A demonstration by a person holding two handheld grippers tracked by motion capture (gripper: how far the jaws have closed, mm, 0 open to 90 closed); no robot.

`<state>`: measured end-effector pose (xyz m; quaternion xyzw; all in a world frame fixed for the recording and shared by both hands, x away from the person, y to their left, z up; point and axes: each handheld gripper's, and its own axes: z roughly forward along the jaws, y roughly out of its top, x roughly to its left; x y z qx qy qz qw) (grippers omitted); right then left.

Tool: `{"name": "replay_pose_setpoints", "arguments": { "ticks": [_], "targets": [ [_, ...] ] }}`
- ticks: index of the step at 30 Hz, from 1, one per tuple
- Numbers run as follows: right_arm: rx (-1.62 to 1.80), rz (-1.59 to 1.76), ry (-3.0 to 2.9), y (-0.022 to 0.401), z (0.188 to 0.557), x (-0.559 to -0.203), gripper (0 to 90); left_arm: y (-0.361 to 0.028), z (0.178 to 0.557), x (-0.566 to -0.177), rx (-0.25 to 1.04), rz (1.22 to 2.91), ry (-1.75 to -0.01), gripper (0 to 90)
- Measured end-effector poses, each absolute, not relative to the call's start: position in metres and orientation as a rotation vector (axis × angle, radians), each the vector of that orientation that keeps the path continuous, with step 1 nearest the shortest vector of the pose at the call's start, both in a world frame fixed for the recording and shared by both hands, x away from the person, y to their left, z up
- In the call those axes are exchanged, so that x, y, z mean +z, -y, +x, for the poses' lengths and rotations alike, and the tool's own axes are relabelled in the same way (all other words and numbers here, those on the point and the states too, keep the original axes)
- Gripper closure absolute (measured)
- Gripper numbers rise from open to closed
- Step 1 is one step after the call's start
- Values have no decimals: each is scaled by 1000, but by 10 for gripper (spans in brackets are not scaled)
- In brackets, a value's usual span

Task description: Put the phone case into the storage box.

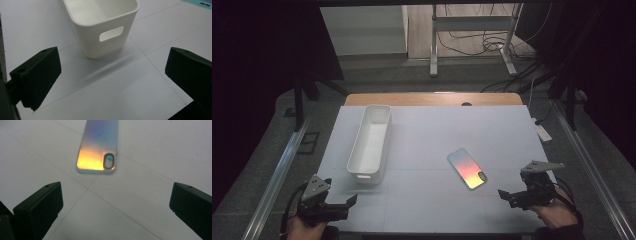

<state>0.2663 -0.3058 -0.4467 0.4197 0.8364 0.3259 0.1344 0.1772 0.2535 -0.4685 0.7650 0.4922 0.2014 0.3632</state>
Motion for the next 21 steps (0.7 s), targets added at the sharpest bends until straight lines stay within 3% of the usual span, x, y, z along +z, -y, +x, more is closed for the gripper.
{"name": "replay_pose_setpoints", "arguments": {
  "ticks": [21],
  "targets": [
    [954,1197,-2460,293,294,-447,0,-253,177,-468,521,1971,-1266,12]
  ]
}}
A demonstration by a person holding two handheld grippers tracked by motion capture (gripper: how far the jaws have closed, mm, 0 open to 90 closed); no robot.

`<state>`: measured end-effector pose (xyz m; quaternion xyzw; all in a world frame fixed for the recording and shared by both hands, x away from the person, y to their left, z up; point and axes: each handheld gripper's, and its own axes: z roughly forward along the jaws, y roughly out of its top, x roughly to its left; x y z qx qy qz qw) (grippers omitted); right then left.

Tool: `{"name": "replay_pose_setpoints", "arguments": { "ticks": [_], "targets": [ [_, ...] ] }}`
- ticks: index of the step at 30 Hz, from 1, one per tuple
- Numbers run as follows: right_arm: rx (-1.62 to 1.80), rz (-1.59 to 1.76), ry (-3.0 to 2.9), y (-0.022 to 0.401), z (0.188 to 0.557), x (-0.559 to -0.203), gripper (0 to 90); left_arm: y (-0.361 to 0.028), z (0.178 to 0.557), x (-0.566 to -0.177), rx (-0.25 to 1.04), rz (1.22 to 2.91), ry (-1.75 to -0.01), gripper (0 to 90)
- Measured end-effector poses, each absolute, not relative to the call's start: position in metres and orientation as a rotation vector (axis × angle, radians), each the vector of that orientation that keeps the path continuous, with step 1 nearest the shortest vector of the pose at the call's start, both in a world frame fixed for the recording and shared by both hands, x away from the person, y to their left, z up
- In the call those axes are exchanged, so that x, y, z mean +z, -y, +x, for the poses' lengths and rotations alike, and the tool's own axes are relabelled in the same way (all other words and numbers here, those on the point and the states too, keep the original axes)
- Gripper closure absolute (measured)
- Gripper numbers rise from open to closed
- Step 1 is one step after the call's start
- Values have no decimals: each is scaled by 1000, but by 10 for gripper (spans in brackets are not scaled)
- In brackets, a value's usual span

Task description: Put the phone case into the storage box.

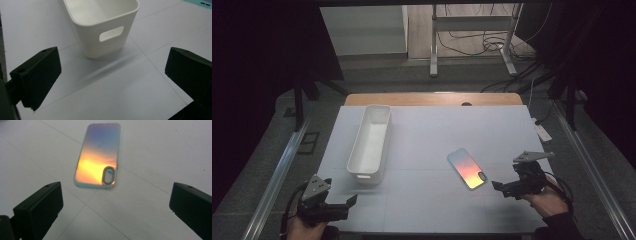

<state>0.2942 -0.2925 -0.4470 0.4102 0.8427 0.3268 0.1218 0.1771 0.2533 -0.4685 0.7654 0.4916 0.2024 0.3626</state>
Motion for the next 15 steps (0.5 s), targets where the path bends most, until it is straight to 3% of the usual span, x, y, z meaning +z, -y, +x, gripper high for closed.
{"name": "replay_pose_setpoints", "arguments": {
  "ticks": [15],
  "targets": [
    [903,1197,-2501,273,315,-451,0,-253,177,-469,523,1977,-1264,13]
  ]
}}
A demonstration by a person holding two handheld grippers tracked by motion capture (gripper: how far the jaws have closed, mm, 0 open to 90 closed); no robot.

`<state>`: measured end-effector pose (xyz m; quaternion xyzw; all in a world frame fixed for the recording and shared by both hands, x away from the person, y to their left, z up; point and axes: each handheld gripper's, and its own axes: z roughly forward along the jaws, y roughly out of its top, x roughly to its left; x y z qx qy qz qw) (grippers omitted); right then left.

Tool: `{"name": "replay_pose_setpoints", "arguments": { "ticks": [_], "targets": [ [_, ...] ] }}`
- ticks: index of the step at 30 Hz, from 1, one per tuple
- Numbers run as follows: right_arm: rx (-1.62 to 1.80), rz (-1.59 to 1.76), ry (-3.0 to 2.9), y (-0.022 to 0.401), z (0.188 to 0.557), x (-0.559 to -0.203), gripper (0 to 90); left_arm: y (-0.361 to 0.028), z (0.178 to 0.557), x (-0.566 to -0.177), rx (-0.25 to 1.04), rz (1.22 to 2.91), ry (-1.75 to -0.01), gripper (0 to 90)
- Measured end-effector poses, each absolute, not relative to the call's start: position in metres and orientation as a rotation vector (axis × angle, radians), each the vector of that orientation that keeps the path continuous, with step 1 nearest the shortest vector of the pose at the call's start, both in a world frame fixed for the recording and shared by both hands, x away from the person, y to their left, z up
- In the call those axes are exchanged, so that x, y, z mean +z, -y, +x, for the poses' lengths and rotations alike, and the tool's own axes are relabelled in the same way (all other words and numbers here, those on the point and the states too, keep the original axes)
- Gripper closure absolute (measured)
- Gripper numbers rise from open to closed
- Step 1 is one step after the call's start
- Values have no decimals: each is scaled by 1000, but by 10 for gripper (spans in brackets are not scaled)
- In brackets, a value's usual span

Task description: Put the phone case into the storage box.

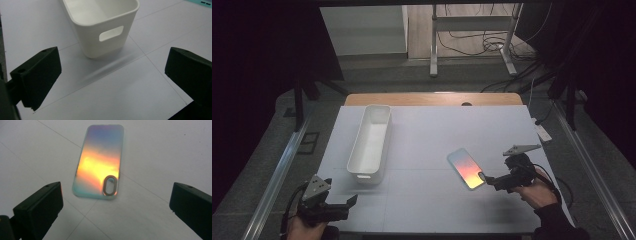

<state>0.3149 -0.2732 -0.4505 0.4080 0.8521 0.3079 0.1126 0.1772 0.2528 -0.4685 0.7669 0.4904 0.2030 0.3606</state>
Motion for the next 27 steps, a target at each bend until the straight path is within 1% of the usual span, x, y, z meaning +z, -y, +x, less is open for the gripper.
{"name": "replay_pose_setpoints", "arguments": {
  "ticks": [27],
  "targets": [
    [822,1131,-2578,239,345,-457,0,-253,178,-469,522,1981,-1263,15]
  ]
}}
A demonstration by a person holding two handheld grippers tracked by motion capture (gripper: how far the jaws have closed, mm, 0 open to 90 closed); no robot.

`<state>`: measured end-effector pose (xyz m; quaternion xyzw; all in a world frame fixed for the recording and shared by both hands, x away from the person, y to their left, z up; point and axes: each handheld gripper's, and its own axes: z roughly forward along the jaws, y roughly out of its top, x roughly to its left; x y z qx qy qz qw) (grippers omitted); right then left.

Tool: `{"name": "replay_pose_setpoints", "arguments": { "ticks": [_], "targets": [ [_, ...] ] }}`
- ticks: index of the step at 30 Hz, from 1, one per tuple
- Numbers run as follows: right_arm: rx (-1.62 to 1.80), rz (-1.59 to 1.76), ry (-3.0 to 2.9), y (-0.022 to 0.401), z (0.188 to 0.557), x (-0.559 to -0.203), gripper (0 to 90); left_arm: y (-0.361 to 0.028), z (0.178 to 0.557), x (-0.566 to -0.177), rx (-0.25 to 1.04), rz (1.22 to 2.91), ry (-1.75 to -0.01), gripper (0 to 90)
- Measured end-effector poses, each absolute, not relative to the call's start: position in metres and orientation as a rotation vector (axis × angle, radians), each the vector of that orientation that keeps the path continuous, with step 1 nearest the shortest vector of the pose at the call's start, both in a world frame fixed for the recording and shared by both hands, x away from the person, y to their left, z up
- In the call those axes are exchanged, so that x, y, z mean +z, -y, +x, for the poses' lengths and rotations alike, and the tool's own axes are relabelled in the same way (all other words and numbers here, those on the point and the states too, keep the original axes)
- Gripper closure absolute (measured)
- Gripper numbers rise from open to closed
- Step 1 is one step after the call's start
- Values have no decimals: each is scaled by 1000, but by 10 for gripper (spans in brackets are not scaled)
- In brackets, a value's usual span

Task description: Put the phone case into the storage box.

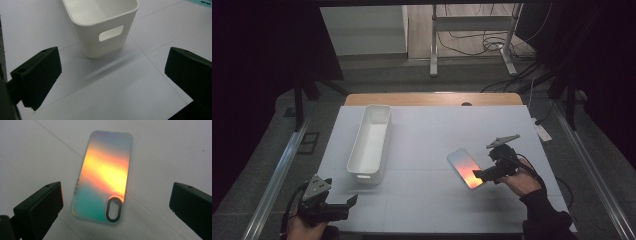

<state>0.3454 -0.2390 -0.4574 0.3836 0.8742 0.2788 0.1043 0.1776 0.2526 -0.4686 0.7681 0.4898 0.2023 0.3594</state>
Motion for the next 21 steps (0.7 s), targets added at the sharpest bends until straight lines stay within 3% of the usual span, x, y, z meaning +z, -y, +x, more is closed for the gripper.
{"name": "replay_pose_setpoints", "arguments": {
  "ticks": [21],
  "targets": [
    [768,1091,-2606,212,368,-461,0,-253,178,-469,519,1980,-1261,15]
  ]
}}
